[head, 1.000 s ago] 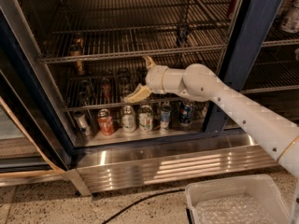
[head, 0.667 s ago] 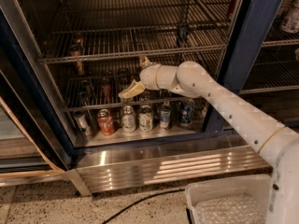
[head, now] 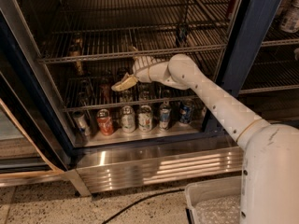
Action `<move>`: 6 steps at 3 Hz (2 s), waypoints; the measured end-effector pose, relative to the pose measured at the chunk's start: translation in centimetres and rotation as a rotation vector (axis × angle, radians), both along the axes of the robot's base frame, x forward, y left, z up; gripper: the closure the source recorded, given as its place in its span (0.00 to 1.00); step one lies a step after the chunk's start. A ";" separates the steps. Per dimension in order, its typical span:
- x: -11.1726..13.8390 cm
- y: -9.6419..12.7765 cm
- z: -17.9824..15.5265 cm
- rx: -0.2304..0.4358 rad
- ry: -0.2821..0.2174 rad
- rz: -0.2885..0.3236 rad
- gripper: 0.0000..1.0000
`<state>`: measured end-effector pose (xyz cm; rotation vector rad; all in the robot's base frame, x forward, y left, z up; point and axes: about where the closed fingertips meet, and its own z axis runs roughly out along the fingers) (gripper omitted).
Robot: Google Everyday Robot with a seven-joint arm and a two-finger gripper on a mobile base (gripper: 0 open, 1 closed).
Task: Pick orange can from top shelf of fridge
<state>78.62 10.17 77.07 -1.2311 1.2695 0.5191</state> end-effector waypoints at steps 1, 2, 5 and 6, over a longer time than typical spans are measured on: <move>-1.2 0.1 -0.7 0.008 0.044 -0.008 0.00; -2.8 -0.6 -1.1 0.022 0.088 -0.020 0.00; -1.2 0.8 0.1 0.087 0.107 0.004 0.00; 0.5 2.3 0.3 0.095 0.106 0.002 0.00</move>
Offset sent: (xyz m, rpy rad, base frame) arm -0.0472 -0.0219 -0.0147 0.0364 0.1382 -0.0454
